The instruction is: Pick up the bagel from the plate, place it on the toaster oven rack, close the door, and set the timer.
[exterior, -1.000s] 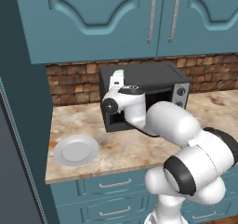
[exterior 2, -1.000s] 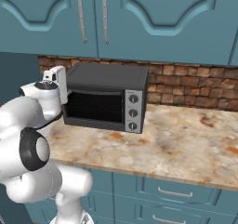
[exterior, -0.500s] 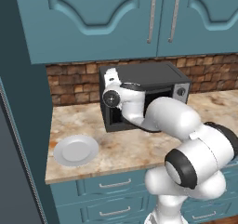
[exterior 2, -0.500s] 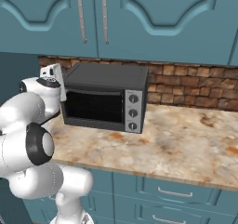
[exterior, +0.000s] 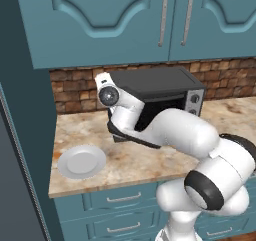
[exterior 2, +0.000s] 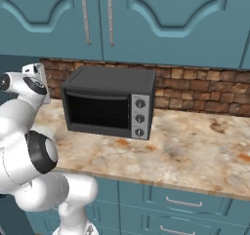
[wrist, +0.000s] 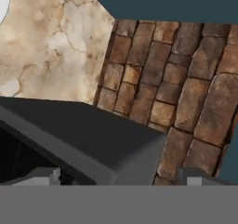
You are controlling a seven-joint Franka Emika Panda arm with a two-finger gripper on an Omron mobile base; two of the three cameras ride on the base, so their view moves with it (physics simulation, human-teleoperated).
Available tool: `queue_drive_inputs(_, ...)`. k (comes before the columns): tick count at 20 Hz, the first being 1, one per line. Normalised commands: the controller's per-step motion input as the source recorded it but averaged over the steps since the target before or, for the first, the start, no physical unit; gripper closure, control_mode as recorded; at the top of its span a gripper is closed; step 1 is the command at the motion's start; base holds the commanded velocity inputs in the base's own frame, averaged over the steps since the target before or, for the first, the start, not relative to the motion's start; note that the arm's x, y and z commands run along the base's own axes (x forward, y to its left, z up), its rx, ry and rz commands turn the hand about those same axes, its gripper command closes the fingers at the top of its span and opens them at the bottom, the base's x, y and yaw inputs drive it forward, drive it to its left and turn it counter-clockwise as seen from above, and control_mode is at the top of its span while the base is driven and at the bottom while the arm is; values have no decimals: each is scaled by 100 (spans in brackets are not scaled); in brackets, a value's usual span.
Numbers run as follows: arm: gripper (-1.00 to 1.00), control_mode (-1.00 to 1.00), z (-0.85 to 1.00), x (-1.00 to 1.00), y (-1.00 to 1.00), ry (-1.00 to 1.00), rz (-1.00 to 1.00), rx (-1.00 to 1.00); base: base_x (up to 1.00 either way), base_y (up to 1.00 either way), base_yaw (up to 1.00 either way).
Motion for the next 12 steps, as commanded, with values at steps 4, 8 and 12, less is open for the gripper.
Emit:
queue_drive_inputs(4, -100, -100, 44, -100, -23, 0, -26, 19, 0, 0, 0)
queue_drive_inputs(8, -100, -100, 7, -67, -62, 9, -54, 25, 0, 0, 0)
queue_drive_inputs(12, -100, -100, -1, -30, -87, 9, -53, 25, 0, 0, 0)
